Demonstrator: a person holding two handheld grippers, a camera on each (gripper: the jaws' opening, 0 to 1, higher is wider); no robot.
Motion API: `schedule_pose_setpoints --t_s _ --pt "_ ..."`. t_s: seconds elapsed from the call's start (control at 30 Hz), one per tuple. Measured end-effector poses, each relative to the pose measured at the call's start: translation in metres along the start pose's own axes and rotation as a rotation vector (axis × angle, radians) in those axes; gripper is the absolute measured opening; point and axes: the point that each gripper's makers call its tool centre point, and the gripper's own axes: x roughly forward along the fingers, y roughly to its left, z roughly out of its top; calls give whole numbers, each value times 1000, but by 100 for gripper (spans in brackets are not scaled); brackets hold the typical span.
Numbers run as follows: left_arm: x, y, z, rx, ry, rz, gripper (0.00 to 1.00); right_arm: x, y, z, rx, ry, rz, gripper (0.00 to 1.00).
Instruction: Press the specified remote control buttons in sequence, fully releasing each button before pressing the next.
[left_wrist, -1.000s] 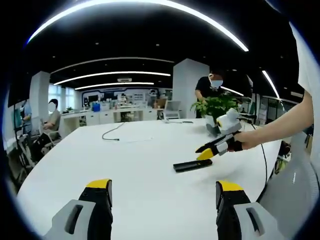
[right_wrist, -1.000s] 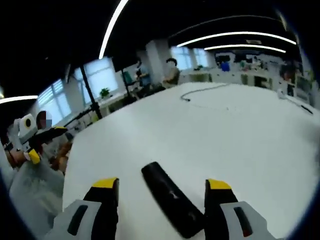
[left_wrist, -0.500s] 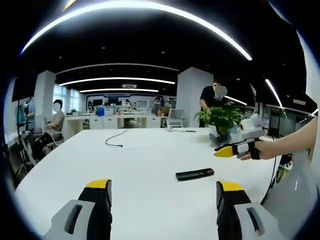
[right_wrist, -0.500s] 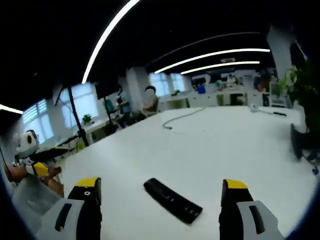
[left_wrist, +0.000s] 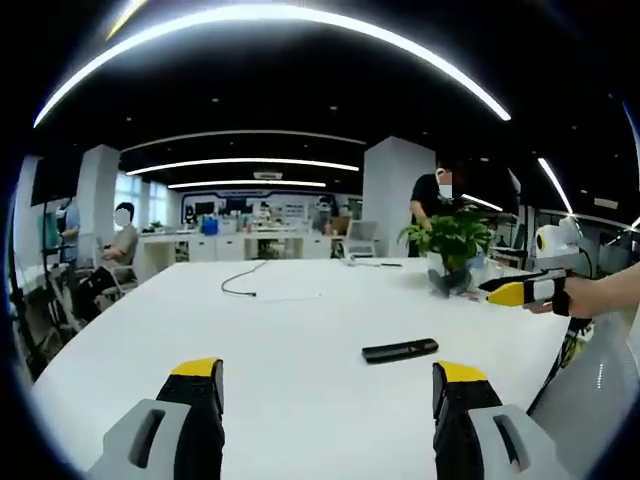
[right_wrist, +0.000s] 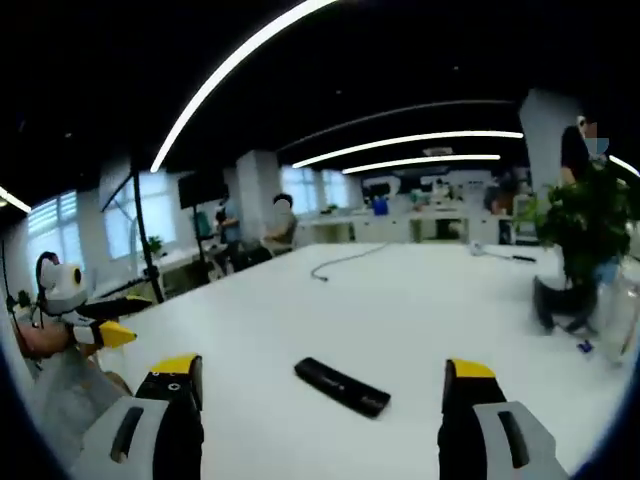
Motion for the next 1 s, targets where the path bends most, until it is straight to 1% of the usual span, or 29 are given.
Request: schedule_pose_setpoints --t_s 0.1,0.27,0.37,0.43,0.57,0.6,0.7,0.73,0.8,0.9,0.97,1.0 --pt "0 -1 1 -3 -9 -7 89 -13 0 -2 -16 21 -19 99" --pt "0 -5 1 14 -4 -23 89 -33 2 -1 -36 21 -63 99" --pt "-1 -6 1 8 -4 -28 89 -45 5 -2 -19 8 -86 99" --pt "-1 -6 0 2 -1 -31 89 -49 7 -4 -1 12 -85 99" --pt "0 -7 -2 5 10 -37 89 -55 12 -8 -1 23 -91 99" --pt "0 -7 -2 7 10 -36 89 -58 7 -10 6 19 -95 99" --pt "0 -6 -3 3 14 -31 89 -60 11 -13 28 7 -100 99" --pt "0 -6 -4 2 15 -31 89 -59 8 -15 27 7 -103 99" --pt "0 -6 -4 3 18 -34 89 -57 8 -18 22 26 -102 99" --pt "0 -8 -5 6 21 -41 88 -57 4 -21 26 32 -101 99" --pt "0 -7 -6 -1 24 -37 88 -60 0 -23 43 25 -103 99" --pt "0 -6 -4 -4 17 -33 88 -61 -2 -20 63 5 -113 99"
